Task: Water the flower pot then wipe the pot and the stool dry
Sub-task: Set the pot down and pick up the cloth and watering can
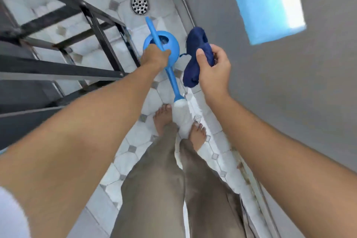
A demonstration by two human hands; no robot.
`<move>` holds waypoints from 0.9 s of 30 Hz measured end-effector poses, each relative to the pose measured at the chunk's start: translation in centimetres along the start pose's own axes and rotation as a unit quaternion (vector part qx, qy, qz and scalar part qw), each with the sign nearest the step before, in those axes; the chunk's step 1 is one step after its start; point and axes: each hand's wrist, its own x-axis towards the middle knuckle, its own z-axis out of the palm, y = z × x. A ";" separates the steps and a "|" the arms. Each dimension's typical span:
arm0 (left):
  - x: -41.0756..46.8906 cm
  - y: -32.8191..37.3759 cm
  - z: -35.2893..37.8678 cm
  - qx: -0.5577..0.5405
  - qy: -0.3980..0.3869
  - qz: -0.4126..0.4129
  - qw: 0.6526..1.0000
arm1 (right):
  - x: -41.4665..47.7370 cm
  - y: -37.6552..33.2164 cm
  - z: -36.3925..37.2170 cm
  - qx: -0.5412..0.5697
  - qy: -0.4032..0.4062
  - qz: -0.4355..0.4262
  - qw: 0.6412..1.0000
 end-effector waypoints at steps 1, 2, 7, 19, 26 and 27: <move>1.1 0.0 0.6 0.007 -0.002 0.003 1.000 | 1.1 0.7 0.7 0.000 -0.004 0.003 1.000; 2.1 0.0 1.1 0.012 -0.001 0.006 1.000 | 2.2 1.4 1.5 0.000 -0.012 0.006 1.000; 5.1 -1.7 3.5 0.005 -0.012 -0.005 1.000 | 6.1 3.4 4.4 0.003 -0.023 0.011 1.000; 6.9 -5.7 5.3 -0.063 -0.004 -0.003 0.998 | 7.7 5.2 7.1 0.072 -0.102 0.030 0.992; 1.7 -4.3 1.7 -0.524 -0.232 -0.090 0.814 | 8.0 4.5 7.1 0.230 -0.208 0.143 0.940; 1.4 -4.4 1.5 -0.525 -0.246 -0.063 0.812 | 8.0 4.4 7.2 0.234 -0.215 0.144 0.937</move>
